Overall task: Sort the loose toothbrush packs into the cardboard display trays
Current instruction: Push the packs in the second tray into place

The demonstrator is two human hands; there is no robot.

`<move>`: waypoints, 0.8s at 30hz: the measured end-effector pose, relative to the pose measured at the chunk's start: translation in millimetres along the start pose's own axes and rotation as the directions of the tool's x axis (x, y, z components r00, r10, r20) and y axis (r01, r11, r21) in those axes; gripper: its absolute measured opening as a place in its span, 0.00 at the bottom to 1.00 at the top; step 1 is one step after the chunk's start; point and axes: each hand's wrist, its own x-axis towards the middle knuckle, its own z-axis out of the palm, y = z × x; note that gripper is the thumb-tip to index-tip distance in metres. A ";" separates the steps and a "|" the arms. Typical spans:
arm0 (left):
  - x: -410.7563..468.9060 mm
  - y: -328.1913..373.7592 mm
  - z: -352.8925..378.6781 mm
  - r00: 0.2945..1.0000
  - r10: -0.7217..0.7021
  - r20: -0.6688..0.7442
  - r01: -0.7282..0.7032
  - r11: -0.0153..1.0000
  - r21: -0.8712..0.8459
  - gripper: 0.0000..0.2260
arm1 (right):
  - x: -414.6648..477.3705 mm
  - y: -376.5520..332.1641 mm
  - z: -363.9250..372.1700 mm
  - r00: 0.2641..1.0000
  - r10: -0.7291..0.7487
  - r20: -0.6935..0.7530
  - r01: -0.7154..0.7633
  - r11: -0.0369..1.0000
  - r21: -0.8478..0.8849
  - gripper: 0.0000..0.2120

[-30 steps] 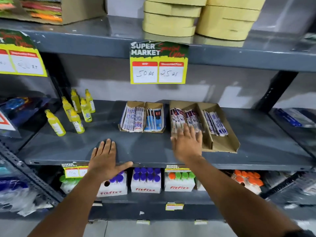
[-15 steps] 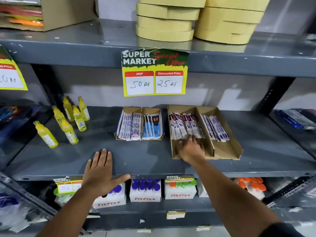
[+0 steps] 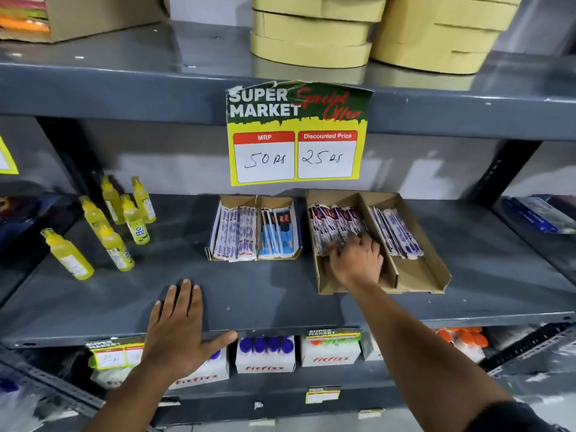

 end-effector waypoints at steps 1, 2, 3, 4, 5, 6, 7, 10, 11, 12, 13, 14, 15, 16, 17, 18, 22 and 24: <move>-0.2 0.6 -0.2 1.000 0.000 0.001 0.000 1.000 0.002 0.60 | 1.4 1.1 1.2 0.999 0.007 0.050 -0.008 1.000 0.010 0.30; -0.1 0.2 0.1 1.000 -0.001 0.003 0.001 1.000 0.008 0.60 | 3.1 2.4 2.0 0.991 0.030 0.128 -0.033 0.999 0.025 0.31; 0.1 0.1 -0.1 1.000 -0.004 0.006 0.003 1.000 0.016 0.60 | 4.8 3.5 1.1 0.974 0.054 0.219 -0.063 0.997 0.036 0.32; 0.1 -0.5 -0.5 1.000 -0.005 0.007 0.005 1.000 0.020 0.60 | 5.2 3.3 -0.9 0.952 0.071 0.298 -0.086 0.996 0.037 0.32; 0.1 -0.8 -0.2 1.000 -0.005 0.006 0.005 1.000 0.020 0.60 | 4.8 1.7 -3.3 0.941 0.066 0.332 -0.086 0.995 0.048 0.31; 0.4 -1.0 0.1 1.000 -0.004 0.004 0.004 1.000 0.021 0.60 | 3.8 -0.5 -7.9 0.953 0.029 0.302 -0.055 0.995 0.078 0.31; 0.7 -1.6 0.8 1.000 -0.006 0.003 0.005 1.000 0.024 0.60 | 1.8 -3.5 -14.7 0.978 -0.039 0.207 0.013 0.992 0.124 0.30; 1.6 -1.9 2.7 1.000 -0.005 -0.001 0.005 0.999 0.047 0.59 | 3.7 2.3 -46.6 0.933 -0.237 -0.271 0.289 0.942 0.171 0.26; 1.6 -1.5 2.7 1.000 -0.004 0.000 0.004 0.999 0.047 0.59 | 10.3 11.8 -57.5 0.902 -0.227 -0.369 0.305 0.937 0.171 0.25; 1.5 -0.9 1.8 1.000 -0.005 0.001 0.005 0.999 0.042 0.59 | 17.8 23.9 -68.4 0.906 -0.168 -0.389 0.264 0.943 0.205 0.25; 1.0 -0.5 1.0 1.000 -0.008 0.003 0.008 0.999 0.037 0.60 | 26.0 37.7 -75.8 0.939 -0.074 -0.337 0.170 0.949 0.265 0.25; 0.9 0.2 0.5 1.000 -0.011 0.000 0.011 0.999 0.036 0.60 | 34.0 53.5 -80.0 0.974 0.026 -0.227 0.046 0.952 0.303 0.24; 1.4 1.5 0.4 1.000 -0.014 -0.007 0.014 0.999 0.037 0.60 | 39.7 67.3 -82.7 0.991 0.101 -0.088 -0.070 0.951 0.300 0.24; 1.5 1.5 0.0 1.000 -0.018 -0.012 0.018 0.999 0.033 0.61 | 42.5 77.3 -82.2 0.990 0.140 0.034 -0.144 0.953 0.266 0.24; 1.2 1.4 -0.7 1.000 -0.018 -0.014 0.019 1.000 0.024 0.61 | 43.3 83.9 -80.1 0.984 0.144 0.101 -0.164 0.962 0.220 0.23; 1.0 1.8 -1.7 1.000 -0.017 -0.013 0.017 1.000 0.015 0.61 | 43.7 89.5 -76.6 0.987 0.121 0.109 -0.138 0.977 0.161 0.20; -0.6 1.6 -6.0 1.000 -0.011 -0.004 0.011 1.000 -0.012 0.61 | 41.4 89.3 -64.4 0.991 0.048 0.127 -0.036 0.994 -0.099 0.12; -0.2 2.7 -5.1 1.000 -0.010 -0.001 0.010 1.000 0.023 0.61 | 37.9 88.3 -56.1 0.986 0.042 0.163 -0.022 0.992 -0.123 0.13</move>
